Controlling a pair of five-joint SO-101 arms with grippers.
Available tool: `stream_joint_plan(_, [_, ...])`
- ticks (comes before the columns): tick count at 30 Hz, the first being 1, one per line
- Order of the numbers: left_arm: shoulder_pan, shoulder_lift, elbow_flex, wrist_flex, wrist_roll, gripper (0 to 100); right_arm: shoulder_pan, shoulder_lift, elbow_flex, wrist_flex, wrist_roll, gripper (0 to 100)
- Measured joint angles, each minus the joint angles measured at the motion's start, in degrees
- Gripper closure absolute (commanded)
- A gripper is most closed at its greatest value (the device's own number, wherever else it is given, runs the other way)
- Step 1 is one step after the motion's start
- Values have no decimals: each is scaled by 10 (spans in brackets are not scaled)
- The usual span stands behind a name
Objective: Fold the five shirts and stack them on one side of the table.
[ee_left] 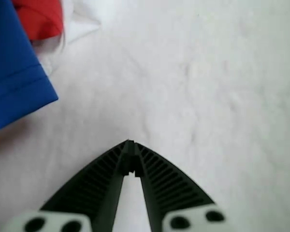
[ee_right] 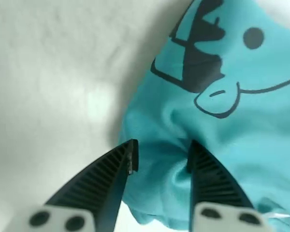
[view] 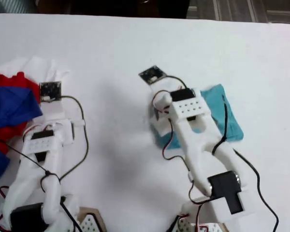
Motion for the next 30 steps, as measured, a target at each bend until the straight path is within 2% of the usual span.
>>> stream_joint_plan(9, [0, 0, 0, 0, 0, 974, 2, -3, -1, 0, 0, 825])
stream_joint_plan(15, [1, 0, 0, 0, 0, 974, 4, -63, -3, 0, 0, 825])
stream_joint_plan(20, [0, 0, 0, 0, 0, 974, 35, -73, -3, 0, 0, 824])
stream_joint_plan(24, [0, 0, 0, 0, 0, 974, 52, -25, -4, -8, 0, 825])
stream_joint_plan(30, [0, 0, 0, 0, 0, 974, 35, 61, -4, -33, 0, 826])
